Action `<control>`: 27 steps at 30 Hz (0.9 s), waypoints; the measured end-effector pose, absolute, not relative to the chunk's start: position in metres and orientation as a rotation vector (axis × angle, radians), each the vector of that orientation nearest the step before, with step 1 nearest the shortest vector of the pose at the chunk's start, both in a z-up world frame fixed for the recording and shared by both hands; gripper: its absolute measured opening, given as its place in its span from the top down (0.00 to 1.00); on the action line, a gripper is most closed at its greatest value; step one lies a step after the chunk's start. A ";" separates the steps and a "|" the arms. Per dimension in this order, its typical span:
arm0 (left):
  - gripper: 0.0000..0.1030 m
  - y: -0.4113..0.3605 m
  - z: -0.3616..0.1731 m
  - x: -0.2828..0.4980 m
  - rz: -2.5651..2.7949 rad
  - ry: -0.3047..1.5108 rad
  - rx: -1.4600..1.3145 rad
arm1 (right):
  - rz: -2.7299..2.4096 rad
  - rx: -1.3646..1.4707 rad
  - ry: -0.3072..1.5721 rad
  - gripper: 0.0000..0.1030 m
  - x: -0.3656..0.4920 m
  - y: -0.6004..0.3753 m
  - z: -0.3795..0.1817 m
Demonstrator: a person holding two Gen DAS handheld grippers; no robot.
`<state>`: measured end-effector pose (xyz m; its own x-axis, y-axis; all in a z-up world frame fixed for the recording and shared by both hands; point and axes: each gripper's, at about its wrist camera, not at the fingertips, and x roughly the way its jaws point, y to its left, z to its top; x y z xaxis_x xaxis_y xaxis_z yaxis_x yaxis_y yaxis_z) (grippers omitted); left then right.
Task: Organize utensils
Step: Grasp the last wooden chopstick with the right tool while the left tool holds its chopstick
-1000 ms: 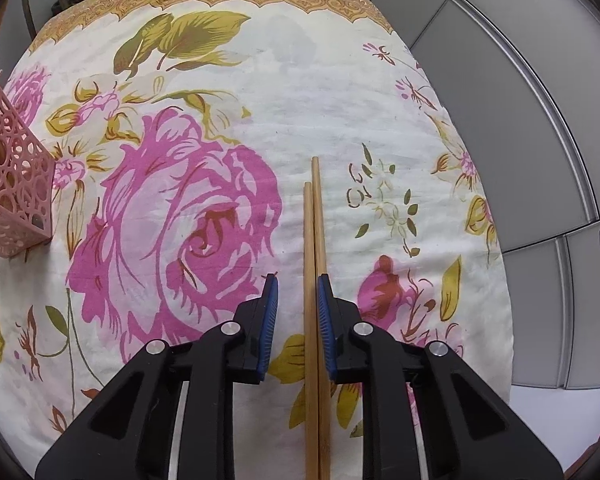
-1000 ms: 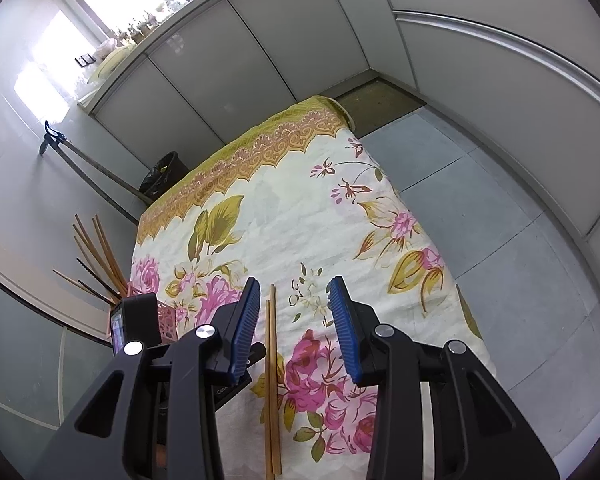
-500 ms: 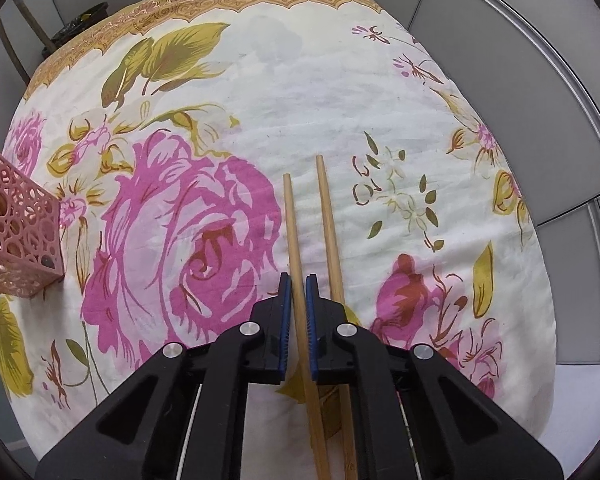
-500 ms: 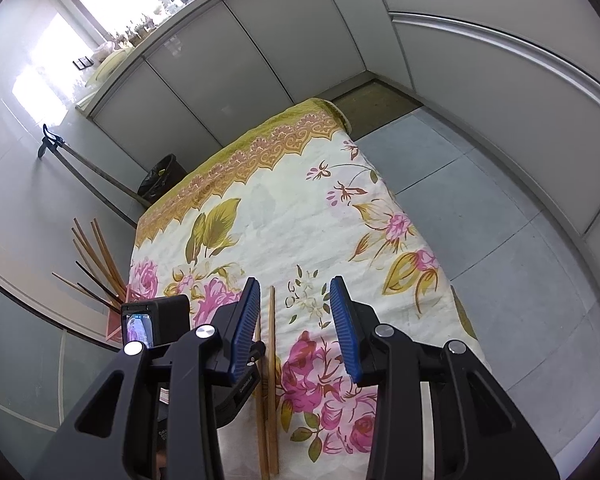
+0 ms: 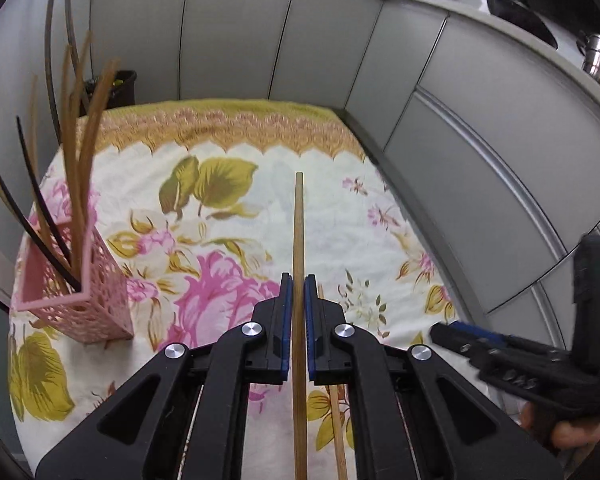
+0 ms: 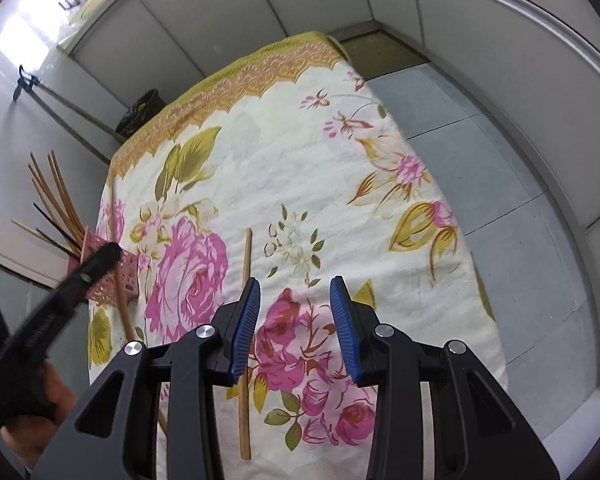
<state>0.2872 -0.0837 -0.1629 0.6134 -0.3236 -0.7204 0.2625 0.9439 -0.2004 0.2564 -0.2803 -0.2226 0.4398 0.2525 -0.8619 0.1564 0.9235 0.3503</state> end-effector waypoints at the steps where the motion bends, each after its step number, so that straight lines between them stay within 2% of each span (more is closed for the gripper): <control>1: 0.95 -0.076 -0.155 0.281 -0.343 0.817 -0.088 | 0.080 0.383 1.140 0.64 0.260 -0.271 -0.226; 9: 0.95 -0.028 -0.115 0.260 -0.330 0.668 -0.150 | 0.143 0.234 1.248 0.68 0.282 -0.211 -0.258; 25: 0.95 0.016 -0.103 0.249 -0.298 0.603 -0.159 | 0.078 0.163 1.299 0.76 0.299 -0.185 -0.280; 26: 0.95 0.017 -0.102 0.248 -0.295 0.600 -0.158 | 0.069 0.154 1.298 0.77 0.300 -0.184 -0.280; 27: 0.95 0.019 -0.102 0.248 -0.291 0.597 -0.155 | 0.057 0.141 1.295 0.83 0.300 -0.183 -0.280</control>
<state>0.2477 0.0189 -0.1016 0.7879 -0.3136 -0.5300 0.2244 0.9477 -0.2272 0.2998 -0.1833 -0.2796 0.2719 0.1215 -0.9546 0.0365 0.9900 0.1364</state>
